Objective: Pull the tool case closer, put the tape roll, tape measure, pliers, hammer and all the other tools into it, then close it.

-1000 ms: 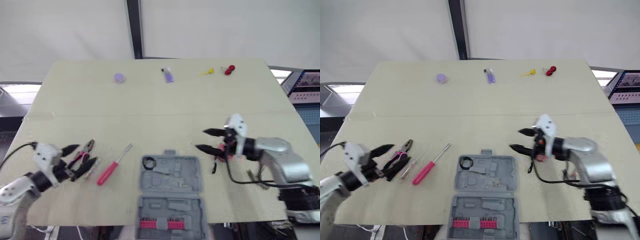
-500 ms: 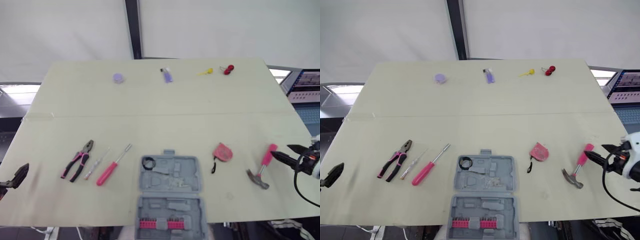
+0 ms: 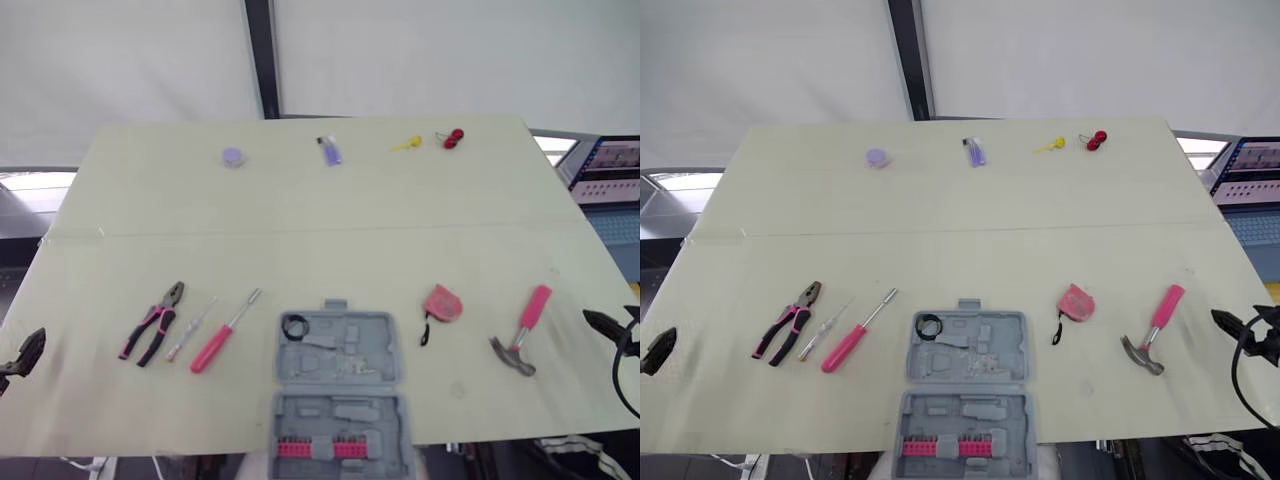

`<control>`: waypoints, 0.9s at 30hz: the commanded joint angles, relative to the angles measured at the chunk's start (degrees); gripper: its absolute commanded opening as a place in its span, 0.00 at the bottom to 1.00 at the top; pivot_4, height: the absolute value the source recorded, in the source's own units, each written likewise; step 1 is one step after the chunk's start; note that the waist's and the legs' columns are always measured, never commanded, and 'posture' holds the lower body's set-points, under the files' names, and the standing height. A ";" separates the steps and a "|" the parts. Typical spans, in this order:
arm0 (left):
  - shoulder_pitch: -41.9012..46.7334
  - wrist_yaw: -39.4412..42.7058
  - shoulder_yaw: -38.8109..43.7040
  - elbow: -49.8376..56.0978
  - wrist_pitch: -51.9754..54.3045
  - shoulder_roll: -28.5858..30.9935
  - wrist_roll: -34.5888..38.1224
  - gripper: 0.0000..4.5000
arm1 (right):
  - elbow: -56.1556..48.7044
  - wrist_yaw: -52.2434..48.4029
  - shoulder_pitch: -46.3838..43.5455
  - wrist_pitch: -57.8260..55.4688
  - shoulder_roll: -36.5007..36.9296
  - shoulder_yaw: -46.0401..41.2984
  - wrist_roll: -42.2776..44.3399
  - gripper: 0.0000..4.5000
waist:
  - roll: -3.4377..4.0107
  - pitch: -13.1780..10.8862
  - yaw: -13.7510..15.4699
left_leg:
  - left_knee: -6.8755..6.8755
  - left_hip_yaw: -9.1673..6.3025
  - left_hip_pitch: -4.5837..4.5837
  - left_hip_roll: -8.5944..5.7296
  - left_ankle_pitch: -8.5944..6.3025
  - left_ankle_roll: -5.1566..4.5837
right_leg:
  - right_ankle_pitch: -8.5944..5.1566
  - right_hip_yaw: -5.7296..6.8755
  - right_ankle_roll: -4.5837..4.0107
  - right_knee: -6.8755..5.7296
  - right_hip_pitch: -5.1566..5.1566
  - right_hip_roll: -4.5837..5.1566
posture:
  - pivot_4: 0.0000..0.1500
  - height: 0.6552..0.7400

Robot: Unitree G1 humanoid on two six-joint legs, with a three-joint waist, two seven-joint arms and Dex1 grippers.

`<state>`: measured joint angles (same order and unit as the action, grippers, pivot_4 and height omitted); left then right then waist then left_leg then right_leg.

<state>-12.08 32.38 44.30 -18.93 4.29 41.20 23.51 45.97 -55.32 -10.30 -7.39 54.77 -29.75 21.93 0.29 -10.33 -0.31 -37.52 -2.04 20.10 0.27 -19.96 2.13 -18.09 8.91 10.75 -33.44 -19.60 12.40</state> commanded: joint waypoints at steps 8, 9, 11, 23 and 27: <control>8.64 14.64 -23.91 24.87 7.53 -0.05 3.76 1.00 | -45.38 3.96 13.46 -23.49 -7.24 6.14 7.54 0.99 | 0.08 -0.01 2.04 | -0.23 -0.05 0.06 0.01 0.00 0.01 | 0.02 -0.02 -0.03 -0.11 0.01 -0.01 | 1.00 1.00; 10.67 16.03 -26.89 26.33 8.10 -0.32 3.89 1.00 | -47.44 5.53 14.32 -24.94 -7.61 6.67 7.06 0.99 | 0.08 -0.01 2.10 | -0.27 -0.09 0.11 0.00 0.00 0.01 | 0.02 -0.01 -0.03 -0.12 0.01 -0.01 | 1.00 1.00; 14.34 19.73 -33.01 28.72 8.82 -0.70 3.82 1.00 | -52.49 8.15 16.09 -27.83 -8.48 7.62 7.19 0.99 | 0.08 -0.01 2.07 | -0.31 -0.08 0.12 -0.04 0.00 0.00 | 0.03 -0.02 -0.03 -0.12 0.01 0.00 | 1.00 1.00; 31.15 34.29 -54.78 24.19 2.49 -8.64 -1.76 1.00 | -74.55 27.00 20.25 -40.55 -22.67 15.53 7.32 0.99 | 0.15 0.03 1.75 | -0.33 -0.07 0.10 0.01 0.00 0.00 | 0.04 -0.06 -0.05 -0.17 -0.01 -0.09 | 1.00 1.00; 32.86 34.32 -56.42 22.60 0.89 -11.30 -3.16 1.00 | -73.63 30.35 18.96 -40.33 -24.60 17.30 5.26 0.94 | 0.15 0.03 1.77 | -0.35 -0.07 0.11 0.01 0.00 0.00 | 0.04 -0.06 -0.05 -0.17 -0.01 -0.09 | 1.00 1.00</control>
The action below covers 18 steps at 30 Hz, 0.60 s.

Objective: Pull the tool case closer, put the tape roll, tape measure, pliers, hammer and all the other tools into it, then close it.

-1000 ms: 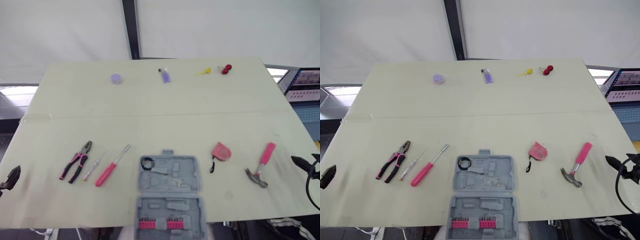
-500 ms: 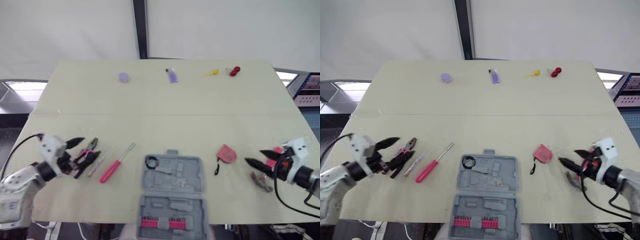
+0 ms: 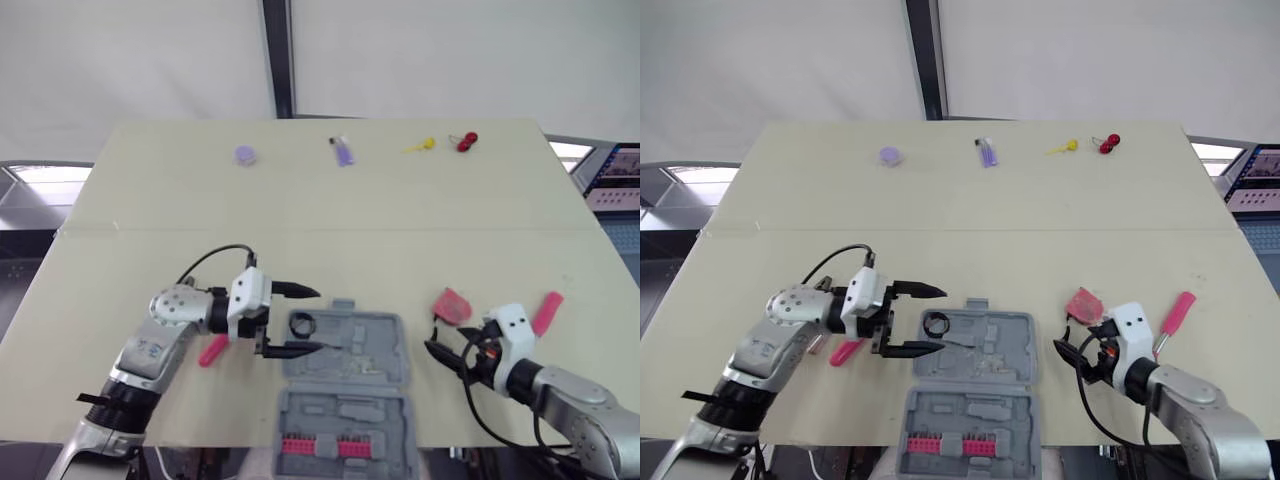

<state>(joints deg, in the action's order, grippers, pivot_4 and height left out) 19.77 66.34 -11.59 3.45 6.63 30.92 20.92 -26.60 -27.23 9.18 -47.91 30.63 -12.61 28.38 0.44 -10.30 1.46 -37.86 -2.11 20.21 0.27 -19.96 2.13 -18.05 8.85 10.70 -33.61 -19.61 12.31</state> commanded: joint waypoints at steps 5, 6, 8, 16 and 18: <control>0.74 -0.11 -0.44 0.51 -1.26 -1.83 -1.34 1.00 | -0.20 2.72 -0.84 1.41 -0.24 2.27 -3.33 0.59 | 0.00 0.00 -0.07 | 0.00 0.00 0.00 0.01 0.00 0.00 | 0.00 0.00 0.00 -0.01 -0.01 0.00 | 1.00 1.00; 0.34 -0.11 -0.35 0.58 -1.33 -1.70 -1.44 1.00 | 0.16 2.68 -0.79 1.70 -0.20 2.55 -3.87 0.59 | 0.00 0.00 -0.07 | 0.00 0.00 -0.01 0.01 0.00 0.00 | 0.00 0.00 0.00 -0.01 -0.01 0.00 | 1.00 1.00; -0.53 -0.17 -0.28 0.81 -1.69 -1.43 -1.75 1.00 | 0.40 2.21 -0.58 1.98 -0.19 2.96 -4.26 0.47 | 0.00 0.00 -0.09 | 0.00 0.00 -0.01 0.01 0.00 0.00 | 0.00 0.00 0.00 -0.01 -0.01 0.00 | 1.00 1.00; -2.01 -0.79 -0.30 1.67 -2.15 -1.60 -2.24 1.00 | 1.44 2.40 -1.48 1.92 -0.81 3.83 -5.16 0.31 | 0.00 0.00 -0.04 | -0.01 -0.01 -0.01 0.01 0.00 0.00 | 0.00 0.00 0.00 -0.02 0.00 0.00 | 1.00 1.00; -1.99 -0.93 -0.40 1.48 -2.35 -1.81 -2.42 1.00 | 1.40 2.26 -1.76 1.80 -0.75 3.75 -5.20 0.31 | 0.00 0.00 -0.05 | -0.01 -0.01 -0.01 0.01 0.00 0.00 | 0.00 0.00 0.00 -0.02 0.00 0.00 | 1.00 1.00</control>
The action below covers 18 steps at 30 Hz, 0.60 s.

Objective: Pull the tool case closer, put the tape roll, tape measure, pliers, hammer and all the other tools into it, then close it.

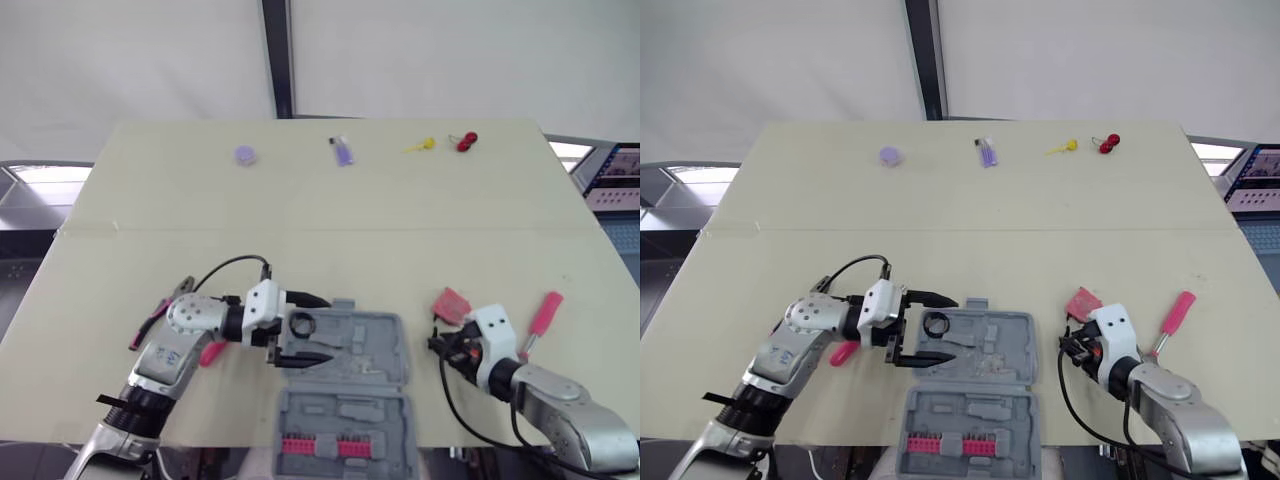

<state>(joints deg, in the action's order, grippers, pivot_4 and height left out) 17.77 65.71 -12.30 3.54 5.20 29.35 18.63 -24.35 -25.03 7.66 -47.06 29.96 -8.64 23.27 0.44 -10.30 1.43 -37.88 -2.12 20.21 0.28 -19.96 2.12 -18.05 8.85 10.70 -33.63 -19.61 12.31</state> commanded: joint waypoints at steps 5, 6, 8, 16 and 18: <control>0.02 -0.58 0.22 1.06 -1.39 -0.76 -0.52 1.00 | -1.00 0.34 -0.83 0.57 -0.20 -0.50 -0.09 0.31 | 0.00 0.00 -0.03 | 0.00 0.00 0.00 0.00 0.00 0.00 | 0.00 0.00 0.00 0.00 0.00 0.00 | 1.00 1.00; 0.03 -0.60 0.19 1.00 -1.49 -0.88 -0.62 1.00 | -0.80 0.60 -1.10 0.49 -0.33 -0.68 -0.12 0.31 | 0.00 0.00 -0.01 | 0.00 0.00 0.00 0.00 0.00 0.00 | 0.00 0.00 0.00 0.00 0.00 0.00 | 1.00 1.00; -0.06 -0.68 0.06 1.02 -1.56 -1.11 -0.74 1.00 | -0.51 0.93 -1.78 0.11 -0.74 -1.06 0.19 0.31 | 0.00 0.00 -0.05 | 0.00 0.00 0.00 0.00 0.00 0.00 | 0.00 0.00 0.00 0.00 0.00 0.00 | 1.00 1.00; -0.39 -1.03 -0.31 1.54 -1.42 -1.92 -1.11 1.00 | 1.43 1.67 -3.12 0.82 -2.04 -0.17 -1.06 0.31 | 0.00 0.00 -0.03 | 0.00 0.00 0.00 0.00 0.00 0.00 | 0.00 0.00 0.00 0.00 0.00 0.00 | 1.00 1.00; -0.52 -1.16 -0.33 1.79 -1.28 -1.99 -1.09 1.00 | 1.78 1.84 -3.40 0.98 -2.22 -0.25 -1.37 0.31 | 0.00 0.00 -0.07 | 0.00 0.00 0.00 0.00 0.00 0.00 | 0.00 0.00 0.00 -0.01 0.00 0.00 | 1.00 1.00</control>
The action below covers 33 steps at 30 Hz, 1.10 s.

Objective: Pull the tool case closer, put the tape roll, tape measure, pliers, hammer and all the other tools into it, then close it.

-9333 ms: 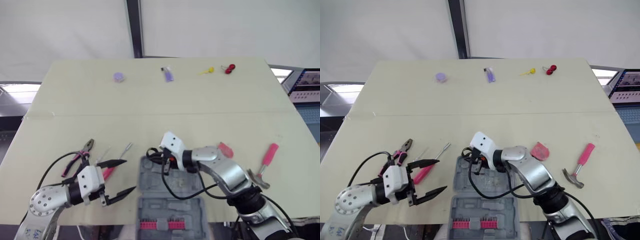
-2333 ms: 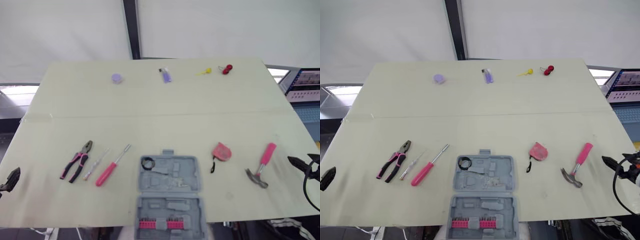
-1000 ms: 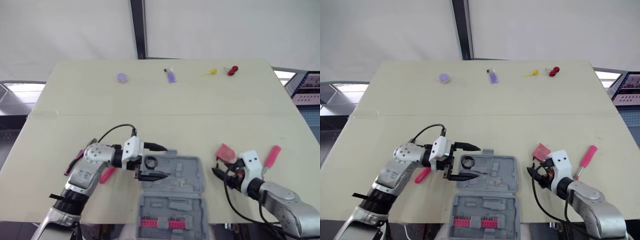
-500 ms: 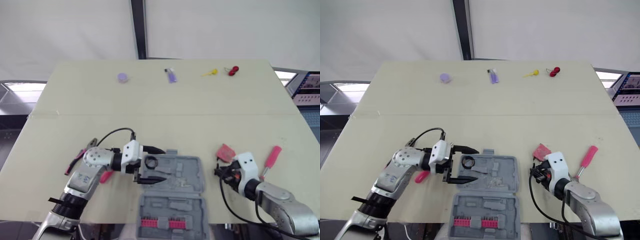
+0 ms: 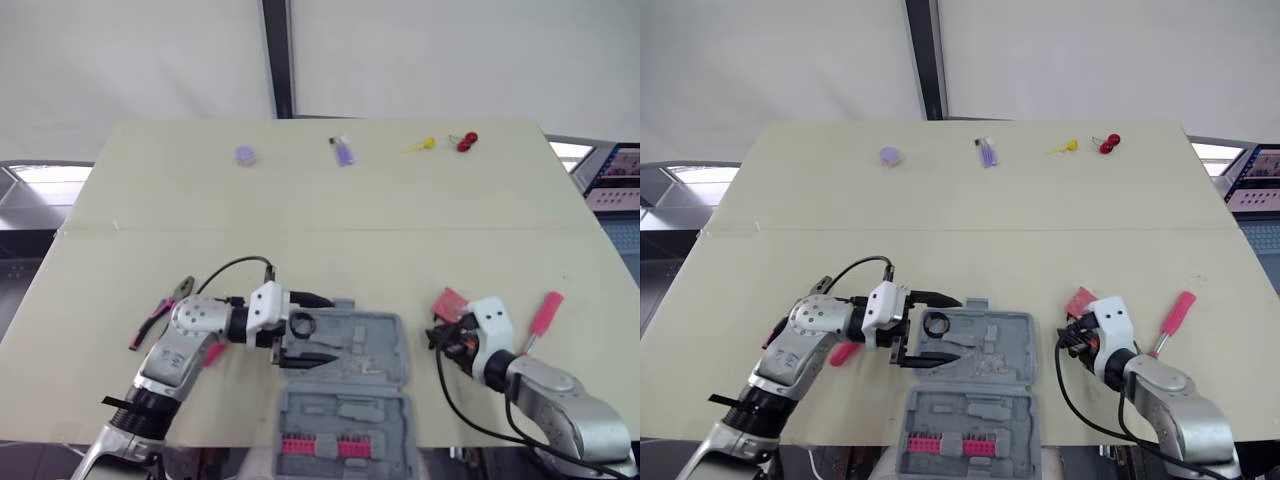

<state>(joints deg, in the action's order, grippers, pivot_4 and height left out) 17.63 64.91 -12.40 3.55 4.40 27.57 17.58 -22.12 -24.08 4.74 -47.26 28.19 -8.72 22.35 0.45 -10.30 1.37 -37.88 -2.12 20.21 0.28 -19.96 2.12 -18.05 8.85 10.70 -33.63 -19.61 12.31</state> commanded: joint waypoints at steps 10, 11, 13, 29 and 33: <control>-1.10 -0.92 -0.21 2.59 -0.13 -0.27 0.24 1.00 | -1.41 0.28 -0.87 0.32 -0.23 -0.33 -0.42 0.31 | 0.00 0.00 0.01 | 0.00 0.00 0.00 0.00 0.00 0.00 | 0.00 0.00 0.00 0.00 0.00 0.00 | 1.00 1.00; -1.12 -0.98 -0.26 2.64 -0.12 -0.33 0.22 1.00 | -1.07 0.37 -0.96 0.47 -0.31 -0.36 -0.55 0.31 | 0.00 0.00 -0.01 | 0.00 0.00 0.00 0.00 0.00 0.00 | 0.00 0.00 0.00 0.00 0.00 0.00 | 1.00 1.00; -1.11 -1.06 -0.37 2.70 -0.09 -0.40 0.20 1.00 | -0.55 0.41 -1.13 0.78 -0.33 -0.22 -0.84 0.31 | 0.00 0.00 0.00 | 0.00 0.00 0.00 0.00 0.00 0.00 | 0.00 0.00 0.00 0.00 0.00 0.00 | 1.00 1.00; 0.01 -3.78 0.88 2.22 -3.29 -2.43 -0.48 1.00 | 4.17 1.05 -3.07 3.69 -1.26 1.80 -3.56 0.25 | 0.00 0.00 0.00 | -0.02 0.00 -0.01 0.00 0.00 0.00 | 0.00 0.00 0.00 -0.01 0.01 0.00 | 1.00 1.00; 0.27 -4.02 0.72 1.96 -3.38 -2.45 -0.30 1.00 | 4.15 0.92 -2.65 3.60 -1.04 1.37 -3.77 0.02 | 0.00 0.00 -0.04 | -0.03 0.00 -0.01 0.00 0.00 0.00 | 0.00 0.00 0.00 -0.02 0.00 0.00 | 1.00 1.00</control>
<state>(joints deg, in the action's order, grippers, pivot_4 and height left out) 17.45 61.15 -12.25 4.08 1.86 25.25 17.30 -17.58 -23.59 1.46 -43.76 27.00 -6.91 18.98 0.45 -10.29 1.33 -37.90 -2.12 20.20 0.28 -19.96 2.12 -18.05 8.85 10.69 -33.65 -19.61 12.31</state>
